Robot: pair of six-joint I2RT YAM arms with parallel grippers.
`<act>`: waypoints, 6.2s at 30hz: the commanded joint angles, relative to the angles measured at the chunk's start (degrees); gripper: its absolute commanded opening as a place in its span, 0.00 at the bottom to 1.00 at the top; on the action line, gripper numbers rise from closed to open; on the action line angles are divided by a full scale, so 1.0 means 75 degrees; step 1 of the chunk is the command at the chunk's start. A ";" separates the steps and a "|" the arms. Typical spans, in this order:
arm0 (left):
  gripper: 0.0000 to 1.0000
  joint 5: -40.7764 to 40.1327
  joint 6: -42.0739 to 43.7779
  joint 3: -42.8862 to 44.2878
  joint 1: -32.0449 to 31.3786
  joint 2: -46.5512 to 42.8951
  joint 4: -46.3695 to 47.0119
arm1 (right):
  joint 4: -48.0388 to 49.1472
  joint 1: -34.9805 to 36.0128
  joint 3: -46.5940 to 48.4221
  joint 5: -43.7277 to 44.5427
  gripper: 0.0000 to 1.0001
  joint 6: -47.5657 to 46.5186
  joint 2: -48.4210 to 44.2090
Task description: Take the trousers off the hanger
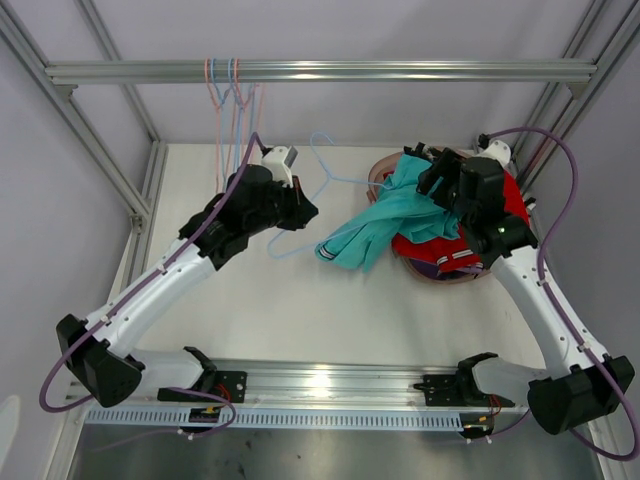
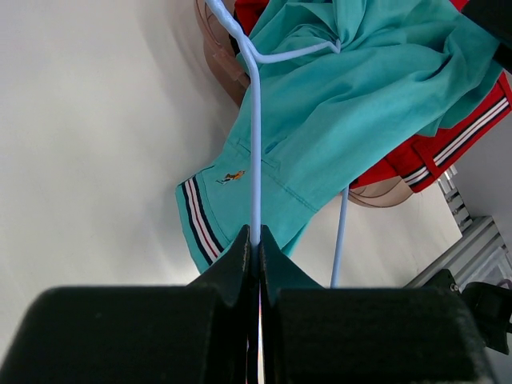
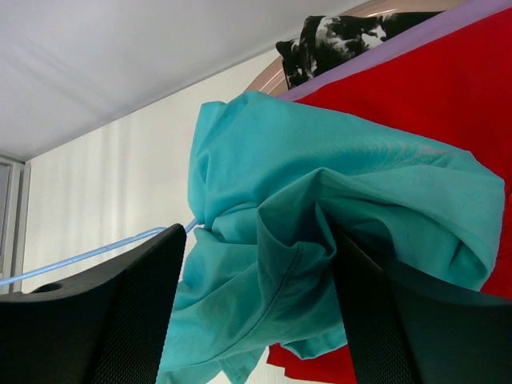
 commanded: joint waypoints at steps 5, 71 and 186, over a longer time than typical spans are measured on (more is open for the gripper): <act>0.00 -0.0242 0.0176 0.0111 -0.0043 -0.0334 0.0289 | -0.0594 0.0152 0.0226 0.0285 0.67 0.0096 -0.0130; 0.00 -0.4637 0.1149 0.1189 -0.3066 0.1647 -0.0356 | -0.1029 -0.5179 0.0973 -0.2856 0.00 -0.0021 -0.0002; 0.00 -0.4708 0.2110 0.1236 -0.2515 0.1353 -0.0040 | -0.1414 -0.3680 -0.0574 -0.1380 0.43 -0.0127 -0.0129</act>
